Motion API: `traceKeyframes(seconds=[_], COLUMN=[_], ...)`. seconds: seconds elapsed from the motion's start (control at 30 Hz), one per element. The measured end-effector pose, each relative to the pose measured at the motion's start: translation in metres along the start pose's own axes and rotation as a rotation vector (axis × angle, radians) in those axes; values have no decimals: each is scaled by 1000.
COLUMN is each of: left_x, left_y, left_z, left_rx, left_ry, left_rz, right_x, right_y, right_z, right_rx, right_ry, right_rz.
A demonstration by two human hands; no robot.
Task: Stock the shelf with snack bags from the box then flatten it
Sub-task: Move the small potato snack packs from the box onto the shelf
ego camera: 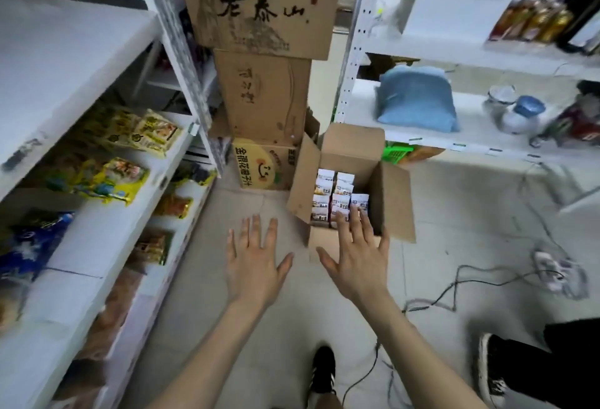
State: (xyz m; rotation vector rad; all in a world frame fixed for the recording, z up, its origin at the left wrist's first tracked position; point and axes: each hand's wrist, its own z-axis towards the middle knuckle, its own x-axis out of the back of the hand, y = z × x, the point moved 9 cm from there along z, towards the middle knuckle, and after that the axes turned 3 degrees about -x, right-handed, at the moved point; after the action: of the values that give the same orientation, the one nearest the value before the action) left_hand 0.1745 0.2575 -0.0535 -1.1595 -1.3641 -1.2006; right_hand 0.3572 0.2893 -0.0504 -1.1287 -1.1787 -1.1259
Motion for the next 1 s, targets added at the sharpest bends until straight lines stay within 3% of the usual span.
traceKeyframes(seconds=[0.17, 0.5, 0.8, 1.0], left_x=[-25, -79, -151, -240], left_y=[58, 139, 158, 156], left_z=[52, 155, 265, 345], left_rx=[-115, -181, -213, -184], left_ry=[-63, -137, -244, -284], left_rz=[8, 5, -25, -64], right_x=[-21, -76, -160, -251], right_y=[61, 148, 190, 206], right_z=[30, 112, 198, 254], right_rx=[-112, -224, -305, -346], right_ry=[-51, -153, -316, -394], right_rz=[-2, -11, 44, 88])
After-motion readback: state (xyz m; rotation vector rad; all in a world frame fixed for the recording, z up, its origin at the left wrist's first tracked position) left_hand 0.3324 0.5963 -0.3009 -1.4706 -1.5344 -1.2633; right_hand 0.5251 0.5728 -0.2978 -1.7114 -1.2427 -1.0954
